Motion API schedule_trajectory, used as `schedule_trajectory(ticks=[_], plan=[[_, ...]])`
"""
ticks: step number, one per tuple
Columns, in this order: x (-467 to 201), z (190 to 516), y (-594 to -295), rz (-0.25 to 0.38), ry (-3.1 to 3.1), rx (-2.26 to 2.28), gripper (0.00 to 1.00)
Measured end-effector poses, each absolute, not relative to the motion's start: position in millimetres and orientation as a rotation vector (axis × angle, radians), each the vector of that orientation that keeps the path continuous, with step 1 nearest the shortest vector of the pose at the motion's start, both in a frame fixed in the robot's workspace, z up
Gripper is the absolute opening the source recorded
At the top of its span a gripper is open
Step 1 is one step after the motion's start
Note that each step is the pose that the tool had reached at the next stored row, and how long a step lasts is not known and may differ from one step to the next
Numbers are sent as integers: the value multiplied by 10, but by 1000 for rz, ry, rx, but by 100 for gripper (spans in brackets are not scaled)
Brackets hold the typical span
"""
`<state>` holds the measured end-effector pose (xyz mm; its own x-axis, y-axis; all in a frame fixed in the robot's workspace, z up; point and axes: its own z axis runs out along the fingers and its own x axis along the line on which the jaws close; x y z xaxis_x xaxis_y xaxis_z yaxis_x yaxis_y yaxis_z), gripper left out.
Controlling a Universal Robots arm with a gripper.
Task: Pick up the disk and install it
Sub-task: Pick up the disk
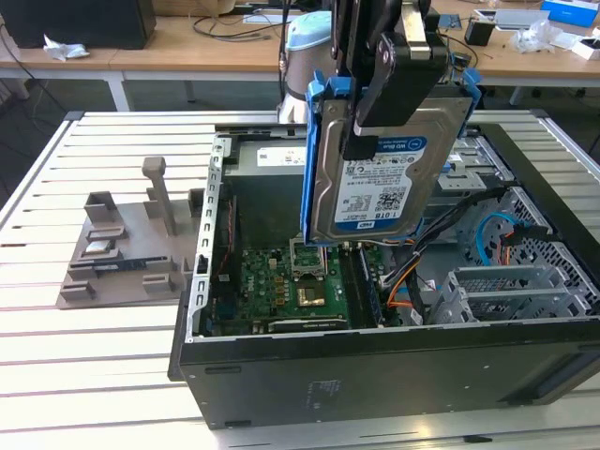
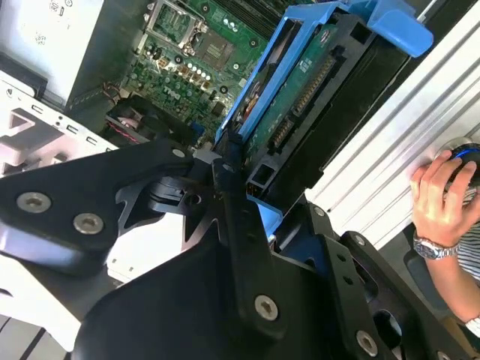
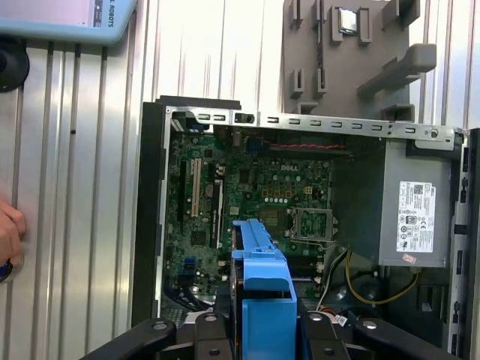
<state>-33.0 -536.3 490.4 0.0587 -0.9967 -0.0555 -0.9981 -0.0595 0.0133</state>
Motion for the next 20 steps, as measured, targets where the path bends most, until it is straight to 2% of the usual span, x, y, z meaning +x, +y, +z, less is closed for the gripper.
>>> schedule_trajectory(ticks=[7,20], plan=[[-68,4904,-5362,46,2158,-2274,37],[514,4897,-5362,41,2172,-2270,37]])
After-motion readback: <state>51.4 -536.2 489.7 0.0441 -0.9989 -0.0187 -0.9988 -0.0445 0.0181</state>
